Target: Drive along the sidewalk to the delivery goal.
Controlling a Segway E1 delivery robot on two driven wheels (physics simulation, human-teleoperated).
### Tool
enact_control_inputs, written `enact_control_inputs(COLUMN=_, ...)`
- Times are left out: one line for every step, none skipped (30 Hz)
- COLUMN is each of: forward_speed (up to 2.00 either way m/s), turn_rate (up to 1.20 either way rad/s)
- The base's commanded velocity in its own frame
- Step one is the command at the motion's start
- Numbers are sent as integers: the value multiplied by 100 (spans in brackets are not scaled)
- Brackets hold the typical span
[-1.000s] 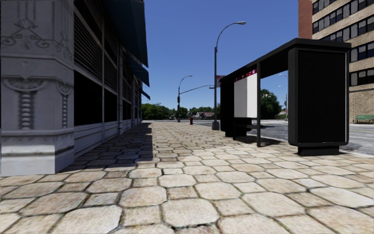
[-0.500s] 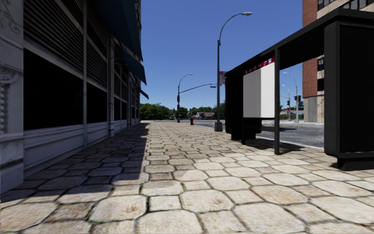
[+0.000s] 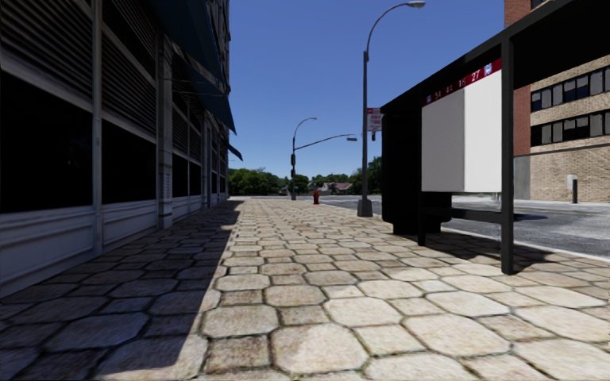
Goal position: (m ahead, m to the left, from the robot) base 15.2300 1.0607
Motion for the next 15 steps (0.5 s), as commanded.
enact_control_inputs(forward_speed=200, turn_rate=0)
enact_control_inputs(forward_speed=200, turn_rate=0)
enact_control_inputs(forward_speed=200, turn_rate=0)
enact_control_inputs(forward_speed=200, turn_rate=0)
enact_control_inputs(forward_speed=200, turn_rate=0)
enact_control_inputs(forward_speed=200, turn_rate=0)
enact_control_inputs(forward_speed=200, turn_rate=0)
enact_control_inputs(forward_speed=200, turn_rate=0)
enact_control_inputs(forward_speed=200, turn_rate=0)
enact_control_inputs(forward_speed=200, turn_rate=0)
enact_control_inputs(forward_speed=200, turn_rate=0)
enact_control_inputs(forward_speed=200, turn_rate=0)
enact_control_inputs(forward_speed=200, turn_rate=0)
enact_control_inputs(forward_speed=200, turn_rate=12)
enact_control_inputs(forward_speed=200, turn_rate=25)
